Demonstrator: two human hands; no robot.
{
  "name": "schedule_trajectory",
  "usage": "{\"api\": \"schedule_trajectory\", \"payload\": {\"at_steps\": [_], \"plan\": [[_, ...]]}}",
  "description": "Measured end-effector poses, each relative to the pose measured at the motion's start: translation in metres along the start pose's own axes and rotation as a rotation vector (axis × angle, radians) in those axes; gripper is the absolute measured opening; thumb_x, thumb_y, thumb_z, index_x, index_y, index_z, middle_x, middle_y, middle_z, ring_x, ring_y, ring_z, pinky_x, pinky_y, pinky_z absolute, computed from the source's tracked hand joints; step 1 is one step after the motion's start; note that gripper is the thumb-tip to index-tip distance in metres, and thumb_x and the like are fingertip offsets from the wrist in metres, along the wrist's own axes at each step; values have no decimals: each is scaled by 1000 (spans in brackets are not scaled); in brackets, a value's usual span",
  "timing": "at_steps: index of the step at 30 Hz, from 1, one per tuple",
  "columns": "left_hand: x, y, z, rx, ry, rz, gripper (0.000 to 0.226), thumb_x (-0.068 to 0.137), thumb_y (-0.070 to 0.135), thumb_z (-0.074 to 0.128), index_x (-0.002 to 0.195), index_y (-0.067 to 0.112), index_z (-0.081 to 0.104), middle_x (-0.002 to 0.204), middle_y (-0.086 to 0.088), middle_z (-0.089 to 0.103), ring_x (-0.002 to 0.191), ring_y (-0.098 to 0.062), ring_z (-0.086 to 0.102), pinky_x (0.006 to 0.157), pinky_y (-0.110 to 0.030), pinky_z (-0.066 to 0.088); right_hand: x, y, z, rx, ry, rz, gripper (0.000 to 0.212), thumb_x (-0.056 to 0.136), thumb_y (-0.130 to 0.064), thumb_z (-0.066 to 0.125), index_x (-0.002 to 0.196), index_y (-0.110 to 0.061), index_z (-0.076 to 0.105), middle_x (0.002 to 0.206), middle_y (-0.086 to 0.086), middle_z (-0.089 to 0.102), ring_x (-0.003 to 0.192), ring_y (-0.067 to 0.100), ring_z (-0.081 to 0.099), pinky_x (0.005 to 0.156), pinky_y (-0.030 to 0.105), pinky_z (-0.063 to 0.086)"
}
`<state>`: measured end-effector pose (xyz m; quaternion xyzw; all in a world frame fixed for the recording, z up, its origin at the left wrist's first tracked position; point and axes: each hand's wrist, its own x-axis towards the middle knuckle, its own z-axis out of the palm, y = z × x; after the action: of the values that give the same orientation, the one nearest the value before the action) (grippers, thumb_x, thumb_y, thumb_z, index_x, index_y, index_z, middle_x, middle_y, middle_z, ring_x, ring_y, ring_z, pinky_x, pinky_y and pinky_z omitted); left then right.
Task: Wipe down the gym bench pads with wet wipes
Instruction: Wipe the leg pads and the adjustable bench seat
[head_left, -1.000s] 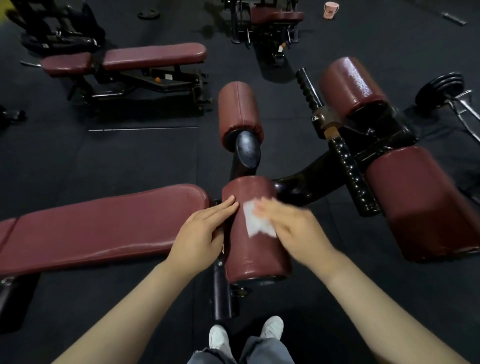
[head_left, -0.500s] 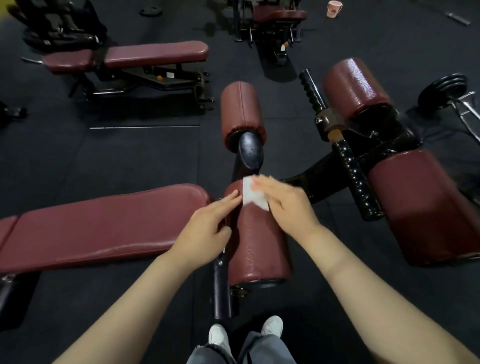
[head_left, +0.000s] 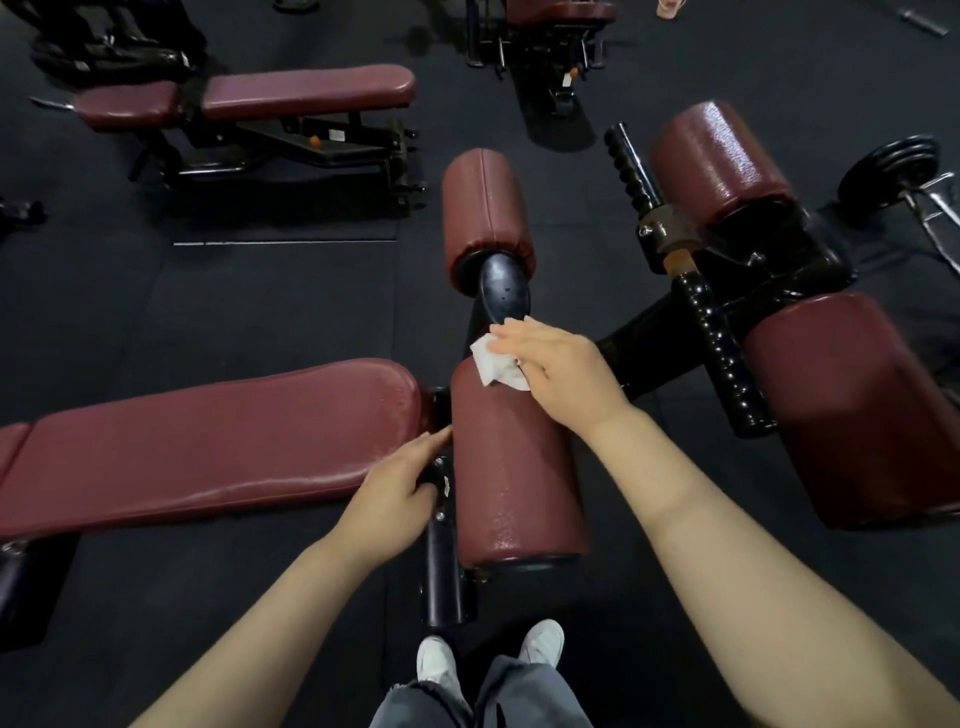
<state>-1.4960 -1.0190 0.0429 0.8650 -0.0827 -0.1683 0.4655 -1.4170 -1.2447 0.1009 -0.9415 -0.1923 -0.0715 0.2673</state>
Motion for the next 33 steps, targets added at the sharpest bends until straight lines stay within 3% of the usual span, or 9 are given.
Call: {"api": "schedule_trajectory", "payload": {"at_steps": [3, 6, 9, 13, 18, 22, 26, 29, 33], "plan": [[-2, 15, -5, 17, 70, 143, 86, 77, -8, 42, 151, 35, 30, 155, 20, 31, 145, 4, 23, 121, -27, 20, -41, -16, -3, 49, -98, -23, 48, 86, -8, 37, 120, -14, 70, 133, 3, 61, 130, 17, 52, 115, 35, 34], [-5, 23, -2, 169, 85, 310, 91, 69, -3, 40, 152, 35, 31, 158, 21, 26, 149, 0, 15, 120, -33, 16, -114, -42, -12, 77, -142, -247, 40, 92, -5, 41, 116, -11, 72, 129, 2, 64, 127, 13, 54, 110, 36, 41], [-6, 20, 4, 245, 116, 325, 94, 67, 0, 40, 151, 39, 27, 158, 26, 19, 149, 3, 13, 122, -37, 15, -129, -49, -17, 37, -90, -372, 35, 94, -2, 44, 108, -9, 75, 122, 3, 68, 121, 15, 60, 105, 37, 46], [-7, 21, 8, 224, 149, 298, 91, 69, 0, 39, 151, 38, 28, 157, 29, 18, 148, 4, 15, 122, -36, 16, -37, -9, -20, -77, -37, -71, 33, 85, 5, 48, 107, 2, 72, 114, 19, 69, 109, 36, 64, 96, 52, 50], [-14, 10, 14, 111, 161, 224, 86, 73, -1, 37, 151, 34, 30, 158, 23, 25, 147, 1, 20, 122, -40, 22, -18, 14, -6, 66, 120, 76, 40, 84, 11, 51, 113, -7, 72, 123, 0, 66, 119, 16, 61, 111, 29, 37], [-13, -3, 9, 69, 132, 206, 85, 72, 1, 37, 149, 37, 31, 155, 24, 28, 147, 1, 23, 121, -42, 25, -106, -31, -5, 163, 4, -130, 44, 85, 13, 49, 117, -8, 70, 131, 3, 62, 127, 14, 55, 110, 38, 41], [-4, 8, -2, 142, 188, 206, 77, 73, 4, 37, 146, 27, 46, 149, 23, 38, 146, 1, 22, 121, -44, 24, -121, -35, -12, 92, -65, -346, 41, 90, 4, 41, 113, -8, 72, 125, 3, 66, 126, 11, 54, 111, 32, 40], [3, 29, -1, 213, 235, 293, 80, 70, 3, 39, 146, 26, 45, 150, 21, 37, 146, 0, 20, 120, -36, 19, -51, -10, -9, 49, 41, -137, 43, 88, -1, 38, 112, -9, 73, 122, 4, 67, 122, 11, 55, 113, 28, 35], [8, 26, 5, 303, 219, 333, 83, 74, -1, 40, 149, 32, 38, 155, 20, 31, 146, -1, 20, 120, -35, 19, -14, -1, 5, 101, 145, 68, 42, 84, 10, 47, 112, -9, 73, 123, 3, 67, 119, 14, 60, 110, 37, 40]]}}
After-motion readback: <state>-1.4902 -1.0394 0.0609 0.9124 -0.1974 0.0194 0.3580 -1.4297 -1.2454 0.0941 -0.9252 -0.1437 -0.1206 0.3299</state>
